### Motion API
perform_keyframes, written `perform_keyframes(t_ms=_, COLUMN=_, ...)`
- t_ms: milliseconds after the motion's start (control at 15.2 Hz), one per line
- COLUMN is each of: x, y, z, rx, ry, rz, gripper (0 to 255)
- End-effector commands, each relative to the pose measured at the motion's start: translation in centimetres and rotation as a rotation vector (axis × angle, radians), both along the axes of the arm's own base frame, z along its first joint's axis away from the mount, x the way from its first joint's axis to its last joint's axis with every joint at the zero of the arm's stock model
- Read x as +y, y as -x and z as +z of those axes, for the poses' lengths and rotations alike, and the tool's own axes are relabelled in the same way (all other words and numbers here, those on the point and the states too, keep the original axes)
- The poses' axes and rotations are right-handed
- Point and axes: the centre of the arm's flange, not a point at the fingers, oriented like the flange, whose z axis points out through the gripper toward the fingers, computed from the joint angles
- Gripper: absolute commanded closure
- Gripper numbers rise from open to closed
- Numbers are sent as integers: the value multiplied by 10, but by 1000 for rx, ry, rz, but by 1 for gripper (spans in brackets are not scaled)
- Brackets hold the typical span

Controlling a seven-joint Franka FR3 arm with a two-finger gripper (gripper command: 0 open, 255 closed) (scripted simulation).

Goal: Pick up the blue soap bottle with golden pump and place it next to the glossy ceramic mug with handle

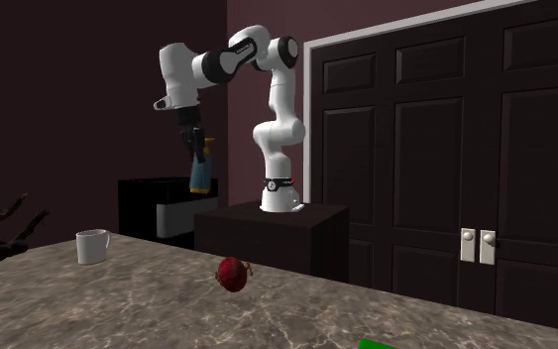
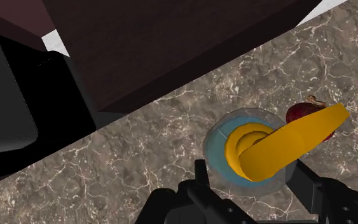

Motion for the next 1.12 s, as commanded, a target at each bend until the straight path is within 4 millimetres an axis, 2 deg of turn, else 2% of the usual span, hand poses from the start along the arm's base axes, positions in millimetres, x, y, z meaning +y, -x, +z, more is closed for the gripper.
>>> perform_keyframes(t_ms=0, x=-29, y=4, z=0, rx=0, ry=0, rz=1, gripper=255)
perform_keyframes(t_ms=1056, x=-239, y=25, z=0, rx=0, ry=0, rz=1, gripper=255)
